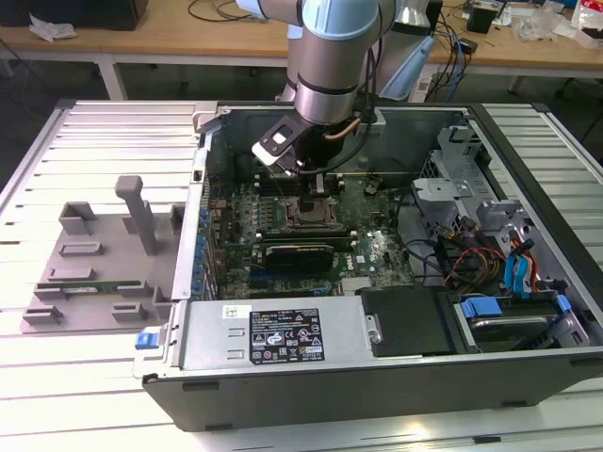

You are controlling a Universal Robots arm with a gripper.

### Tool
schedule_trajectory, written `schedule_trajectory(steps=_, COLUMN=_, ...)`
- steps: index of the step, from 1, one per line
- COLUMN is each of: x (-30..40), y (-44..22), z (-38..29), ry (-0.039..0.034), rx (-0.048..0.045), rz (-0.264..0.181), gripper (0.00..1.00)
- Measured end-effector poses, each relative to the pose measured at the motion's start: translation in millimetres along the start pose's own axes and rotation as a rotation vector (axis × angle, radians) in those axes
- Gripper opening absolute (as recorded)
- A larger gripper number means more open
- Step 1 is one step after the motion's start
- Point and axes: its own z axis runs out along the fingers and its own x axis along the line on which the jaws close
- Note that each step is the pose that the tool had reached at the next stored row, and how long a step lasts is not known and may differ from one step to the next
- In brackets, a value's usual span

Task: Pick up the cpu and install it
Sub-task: 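Close the cpu cover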

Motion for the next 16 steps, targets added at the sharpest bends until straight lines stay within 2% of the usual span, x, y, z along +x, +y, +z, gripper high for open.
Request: schedule_trajectory(steps=16, x=-0.1, y=-0.4, z=-5.9, ry=0.0, rx=0.0, rz=0.0, gripper=0.11)
